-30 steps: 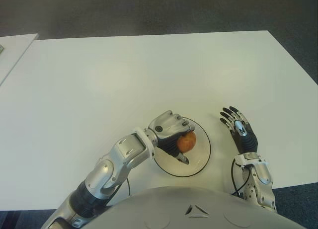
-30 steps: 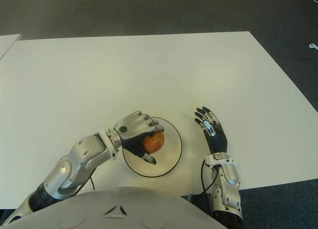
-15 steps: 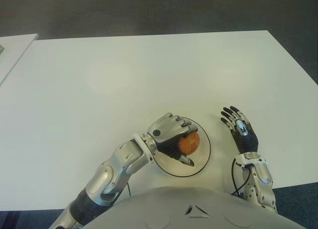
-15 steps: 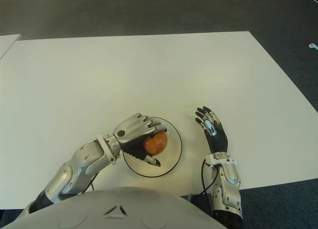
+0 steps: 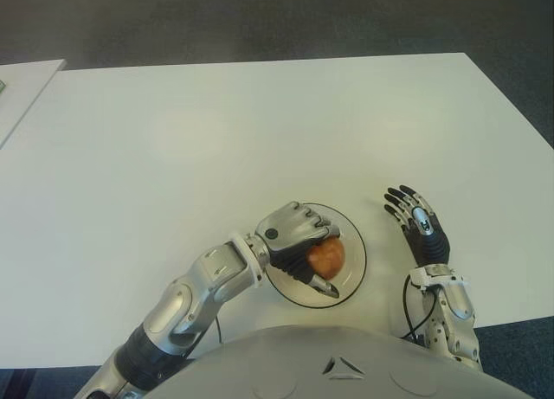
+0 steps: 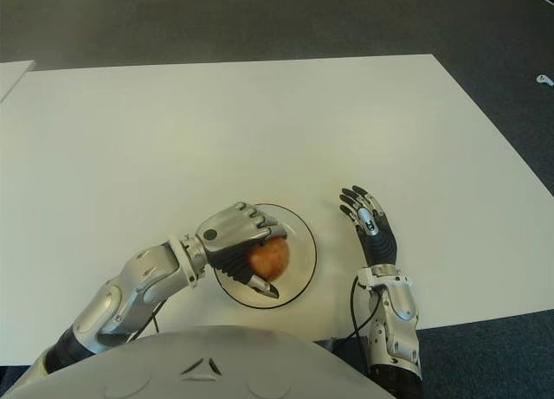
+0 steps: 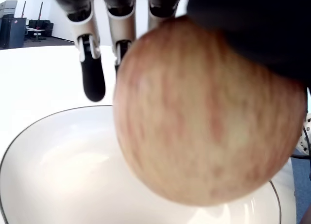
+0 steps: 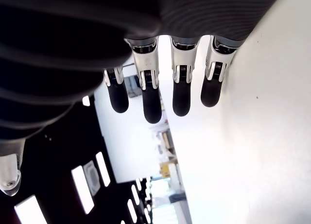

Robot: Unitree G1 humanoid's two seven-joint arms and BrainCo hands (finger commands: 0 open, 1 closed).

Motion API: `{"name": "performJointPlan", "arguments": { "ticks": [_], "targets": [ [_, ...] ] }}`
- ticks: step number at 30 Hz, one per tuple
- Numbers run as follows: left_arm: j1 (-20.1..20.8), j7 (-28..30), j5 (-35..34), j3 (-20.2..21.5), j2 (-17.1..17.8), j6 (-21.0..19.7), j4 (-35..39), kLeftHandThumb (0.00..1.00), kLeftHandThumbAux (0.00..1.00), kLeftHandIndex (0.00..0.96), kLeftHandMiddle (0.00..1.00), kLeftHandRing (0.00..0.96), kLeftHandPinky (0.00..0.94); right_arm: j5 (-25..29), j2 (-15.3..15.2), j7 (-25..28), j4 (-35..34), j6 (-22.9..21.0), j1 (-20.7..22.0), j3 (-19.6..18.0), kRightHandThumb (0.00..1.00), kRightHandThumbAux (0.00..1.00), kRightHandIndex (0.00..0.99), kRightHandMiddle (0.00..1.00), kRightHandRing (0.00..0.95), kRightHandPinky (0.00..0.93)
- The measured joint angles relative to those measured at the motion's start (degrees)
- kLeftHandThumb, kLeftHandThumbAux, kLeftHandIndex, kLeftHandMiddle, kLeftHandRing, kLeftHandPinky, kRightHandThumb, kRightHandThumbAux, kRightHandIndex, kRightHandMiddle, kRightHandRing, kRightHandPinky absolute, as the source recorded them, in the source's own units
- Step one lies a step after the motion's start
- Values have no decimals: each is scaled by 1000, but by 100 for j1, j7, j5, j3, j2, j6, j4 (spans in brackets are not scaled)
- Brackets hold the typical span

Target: Put the apples into the plate.

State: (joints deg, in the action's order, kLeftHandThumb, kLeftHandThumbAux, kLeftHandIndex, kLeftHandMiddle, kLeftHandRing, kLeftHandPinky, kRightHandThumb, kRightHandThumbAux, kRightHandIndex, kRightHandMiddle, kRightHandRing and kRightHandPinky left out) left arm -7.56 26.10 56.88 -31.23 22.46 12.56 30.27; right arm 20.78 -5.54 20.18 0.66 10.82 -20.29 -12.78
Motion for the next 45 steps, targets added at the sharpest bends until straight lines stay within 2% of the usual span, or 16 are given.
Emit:
{"name": "performJointPlan", "arguments": {
  "ticks": [11, 36, 42, 45],
  "targets": [
    [69, -162, -68, 102, 45, 225, -18, 0, 232, 0, 0, 0, 0, -2, 5, -26, 108, 74, 63, -41, 304, 462, 206, 254, 185, 164],
    [82, -184, -66, 127, 45, 251, -19, 0, 235, 0, 0, 0, 0, 43, 5, 29, 172, 75, 121, -124, 310, 475, 210, 269, 198, 172],
    [-13, -183, -67, 172, -67, -35, -20, 1, 261, 0, 0, 0, 0, 42, 12, 32, 169, 75, 117, -124, 302, 472, 205, 258, 192, 171],
    [-171, -187, -153, 377, -304, -447, -13, 20, 277, 0, 0, 0, 8, 43, 24, 29, 162, 75, 110, -127, 311, 477, 199, 246, 187, 175]
  ]
}}
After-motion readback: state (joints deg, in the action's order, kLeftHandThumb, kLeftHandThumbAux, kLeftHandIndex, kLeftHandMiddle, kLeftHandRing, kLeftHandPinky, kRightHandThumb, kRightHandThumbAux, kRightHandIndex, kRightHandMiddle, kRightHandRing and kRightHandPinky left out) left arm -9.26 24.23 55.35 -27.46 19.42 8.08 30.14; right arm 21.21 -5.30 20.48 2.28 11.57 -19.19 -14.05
